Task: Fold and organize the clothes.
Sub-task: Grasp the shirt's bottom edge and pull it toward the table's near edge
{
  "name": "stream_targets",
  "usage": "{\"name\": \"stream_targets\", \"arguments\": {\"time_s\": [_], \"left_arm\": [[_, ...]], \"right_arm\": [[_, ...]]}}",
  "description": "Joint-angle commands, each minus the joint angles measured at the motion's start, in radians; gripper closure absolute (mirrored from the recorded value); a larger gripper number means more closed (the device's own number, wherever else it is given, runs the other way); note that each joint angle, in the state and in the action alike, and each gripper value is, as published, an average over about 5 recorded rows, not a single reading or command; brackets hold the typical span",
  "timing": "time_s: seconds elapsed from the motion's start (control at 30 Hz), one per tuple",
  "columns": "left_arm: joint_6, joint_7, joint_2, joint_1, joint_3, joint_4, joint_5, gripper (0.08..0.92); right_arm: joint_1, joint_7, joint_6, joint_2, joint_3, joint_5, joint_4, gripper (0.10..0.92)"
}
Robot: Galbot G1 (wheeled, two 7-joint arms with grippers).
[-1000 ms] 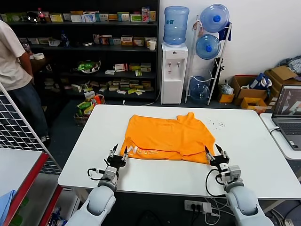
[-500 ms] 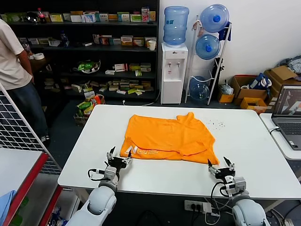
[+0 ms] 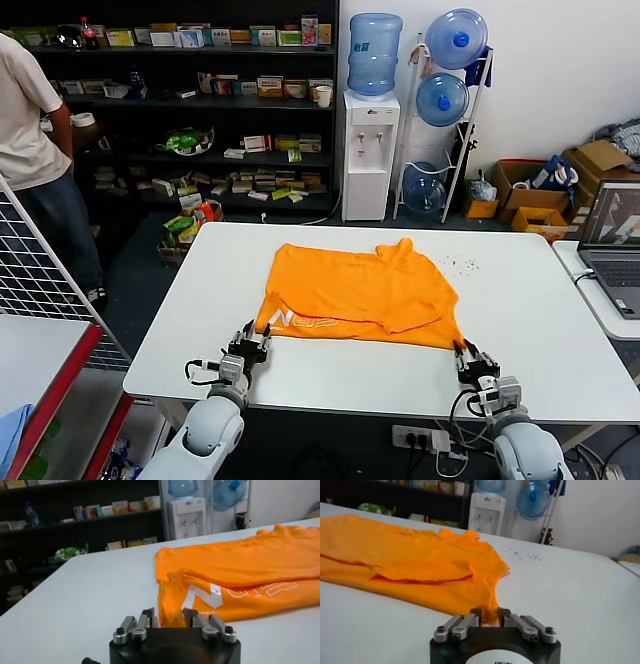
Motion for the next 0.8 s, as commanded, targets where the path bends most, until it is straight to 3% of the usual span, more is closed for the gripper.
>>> {"name": "stream_targets", "arguments": {"time_s": [0.03, 0.13, 0.37, 0.8], "left_arm": [[0.011, 0.019, 0.009, 0.014, -0.001, -0.022, -0.025, 0.631], [0.019, 0.028, 0.019, 0.027, -0.002, -0.045, -0.040, 0.718], [0.054, 0.019, 0.079, 0.099, -0.011, -0.152, -0.076, 0.896], [0.093, -0.024, 0.189, 0.331, -0.022, -0.402, -0.088, 0.911]], "right_arm": [[-0.029, 0.000, -0.008, -0.032, 0.008, 0.006, 0.028, 0.831], [-0.058, 0.003, -0.012, -0.056, 0.017, 0.015, 0.066, 0.889], [-0.144, 0.011, -0.028, -0.115, 0.034, 0.027, 0.157, 0.899], [-0.344, 0.037, -0.099, -0.168, 0.072, 0.048, 0.312, 0.899]]}}
